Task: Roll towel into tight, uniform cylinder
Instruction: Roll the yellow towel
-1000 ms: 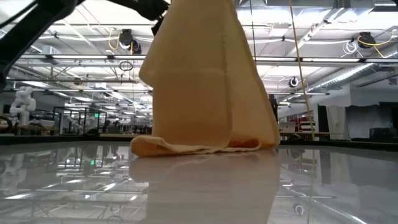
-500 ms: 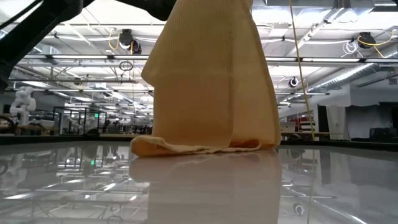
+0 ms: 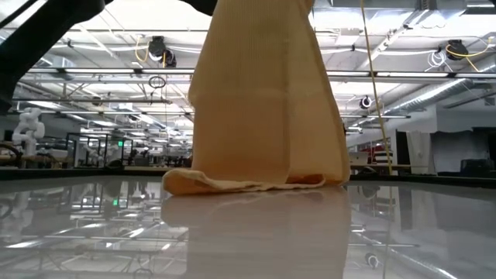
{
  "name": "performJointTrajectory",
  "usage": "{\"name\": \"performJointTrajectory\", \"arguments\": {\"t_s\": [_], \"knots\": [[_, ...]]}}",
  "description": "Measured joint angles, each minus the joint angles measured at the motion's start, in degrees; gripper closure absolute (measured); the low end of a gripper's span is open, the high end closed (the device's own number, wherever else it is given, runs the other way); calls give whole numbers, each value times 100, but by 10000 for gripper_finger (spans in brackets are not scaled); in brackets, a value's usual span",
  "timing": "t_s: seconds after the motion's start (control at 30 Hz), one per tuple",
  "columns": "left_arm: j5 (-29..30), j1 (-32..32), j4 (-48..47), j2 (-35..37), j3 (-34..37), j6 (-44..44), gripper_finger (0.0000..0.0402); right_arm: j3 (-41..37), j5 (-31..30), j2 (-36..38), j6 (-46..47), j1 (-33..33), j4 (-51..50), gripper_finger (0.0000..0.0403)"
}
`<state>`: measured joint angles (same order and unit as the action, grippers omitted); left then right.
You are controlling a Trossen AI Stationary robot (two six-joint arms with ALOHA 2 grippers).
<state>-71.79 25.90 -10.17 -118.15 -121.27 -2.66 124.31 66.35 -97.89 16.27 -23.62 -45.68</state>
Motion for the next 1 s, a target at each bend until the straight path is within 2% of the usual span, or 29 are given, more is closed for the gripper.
{"name": "performJointTrajectory", "arguments": {"t_s": [0.03,0.13,0.53,0.73,1.0], "knots": [[18,-6,4,1,0,-56,377,0,-1,0,-6,27,8,403],[84,24,-108,-1,0,-109,393,0,-34,-2,-7,66,4,403],[91,773,-476,115,0,-411,399,0,-262,132,-229,-93,43,403],[129,1342,-1158,413,0,-277,400,0,-1006,312,-356,-388,5,403],[249,2011,-1467,1067,0,-104,401,0,-1984,497,-365,-895,-45,403]]}}
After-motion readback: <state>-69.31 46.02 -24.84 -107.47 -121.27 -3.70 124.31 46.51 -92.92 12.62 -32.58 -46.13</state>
